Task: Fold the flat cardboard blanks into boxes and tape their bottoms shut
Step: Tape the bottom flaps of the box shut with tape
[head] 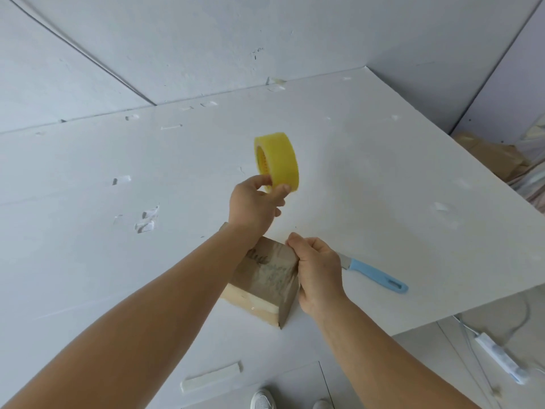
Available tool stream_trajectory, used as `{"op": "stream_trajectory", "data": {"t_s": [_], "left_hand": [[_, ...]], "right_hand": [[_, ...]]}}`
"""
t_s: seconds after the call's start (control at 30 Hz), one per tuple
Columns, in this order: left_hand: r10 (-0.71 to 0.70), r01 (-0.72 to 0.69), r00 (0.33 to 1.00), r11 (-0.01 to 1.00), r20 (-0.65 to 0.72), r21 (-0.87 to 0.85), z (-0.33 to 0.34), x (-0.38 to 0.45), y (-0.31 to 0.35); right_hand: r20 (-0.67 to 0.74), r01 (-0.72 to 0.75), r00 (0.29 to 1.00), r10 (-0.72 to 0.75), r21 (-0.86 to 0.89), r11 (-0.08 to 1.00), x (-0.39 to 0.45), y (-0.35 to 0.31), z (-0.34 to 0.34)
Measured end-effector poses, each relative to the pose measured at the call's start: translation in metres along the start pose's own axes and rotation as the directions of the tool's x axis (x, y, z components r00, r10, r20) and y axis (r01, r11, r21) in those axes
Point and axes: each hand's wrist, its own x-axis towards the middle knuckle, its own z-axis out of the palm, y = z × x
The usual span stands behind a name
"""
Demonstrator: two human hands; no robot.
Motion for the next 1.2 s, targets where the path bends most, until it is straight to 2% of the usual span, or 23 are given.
{"op": "stream_trajectory", "data": {"t_s": [0.17, 0.53, 0.83, 1.0, 1.07, 1.13, 1.2], "left_hand": [[0.039, -0.034, 0.999, 0.989, 0.028, -0.142, -0.011, -0.007, 0.002], [0.101, -0.094, 0.994, 0.978, 0.03, -0.186, -0.051, -0.043, -0.008], [0.118, -0.12, 0.993, 0.97, -0.026, -0.211, -0.046, -0.049, -0.014], [0.131, -0.133, 0.991, 0.97, -0.023, -0.203, -0.046, -0.05, -0.018], [0.137, -0.139, 0.99, 0.971, -0.023, -0.197, -0.047, -0.05, -0.019], [0.144, -0.146, 0.989, 0.968, -0.023, -0.202, -0.048, -0.05, -0.019], [0.147, -0.149, 0.989, 0.968, -0.021, -0.204, -0.048, -0.05, -0.019]], "right_hand": [[0.013, -0.015, 1.0, 0.015, 0.009, 1.0, -0.002, -0.008, -0.002], [0.052, -0.09, 0.994, 0.097, -0.125, 0.988, -0.004, -0.014, -0.009], [0.078, -0.117, 0.985, 0.151, -0.334, 0.935, 0.002, -0.015, -0.016], [0.149, -0.116, 0.961, 0.232, -0.542, 0.832, 0.006, -0.022, -0.022], [0.132, -0.138, 0.954, 0.269, -0.604, 0.785, 0.007, -0.018, -0.027], [0.124, -0.062, 0.977, 0.171, -0.609, 0.791, 0.006, -0.017, -0.032], [0.196, 0.14, 0.98, -0.038, -0.539, 0.831, 0.002, -0.021, -0.035]]}}
